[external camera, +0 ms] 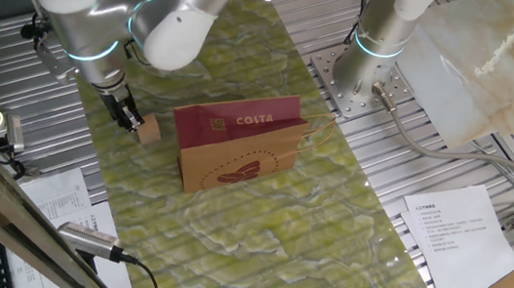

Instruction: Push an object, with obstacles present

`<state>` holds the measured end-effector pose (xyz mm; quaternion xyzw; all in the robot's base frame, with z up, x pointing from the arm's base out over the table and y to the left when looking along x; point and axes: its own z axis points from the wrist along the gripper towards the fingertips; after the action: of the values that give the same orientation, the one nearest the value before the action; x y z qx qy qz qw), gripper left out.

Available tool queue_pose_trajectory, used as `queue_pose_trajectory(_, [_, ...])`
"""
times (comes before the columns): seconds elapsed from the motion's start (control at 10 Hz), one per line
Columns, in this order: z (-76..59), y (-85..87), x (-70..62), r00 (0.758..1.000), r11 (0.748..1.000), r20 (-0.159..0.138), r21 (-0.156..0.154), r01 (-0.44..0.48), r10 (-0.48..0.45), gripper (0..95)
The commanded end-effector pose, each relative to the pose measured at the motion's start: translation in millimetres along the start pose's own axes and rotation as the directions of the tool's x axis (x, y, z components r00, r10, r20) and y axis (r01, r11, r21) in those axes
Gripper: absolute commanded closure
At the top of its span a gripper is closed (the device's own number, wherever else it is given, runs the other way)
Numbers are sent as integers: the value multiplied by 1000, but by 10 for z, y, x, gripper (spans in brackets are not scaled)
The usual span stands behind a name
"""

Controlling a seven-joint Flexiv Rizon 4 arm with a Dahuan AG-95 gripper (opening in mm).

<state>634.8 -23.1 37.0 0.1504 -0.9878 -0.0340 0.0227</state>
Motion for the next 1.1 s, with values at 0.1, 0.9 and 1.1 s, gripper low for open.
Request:
queue_pose_trajectory(0.1, [17, -7, -20, 1000, 1000, 1, -1, 6, -6, 950])
queue_pose_trajectory(0.9, [-23, 29, 183, 997, 999, -64, -32, 42, -44, 950])
queue_pose_trajectory(1.1, [-47, 63, 257, 996, 998, -73, -36, 53, -55, 950])
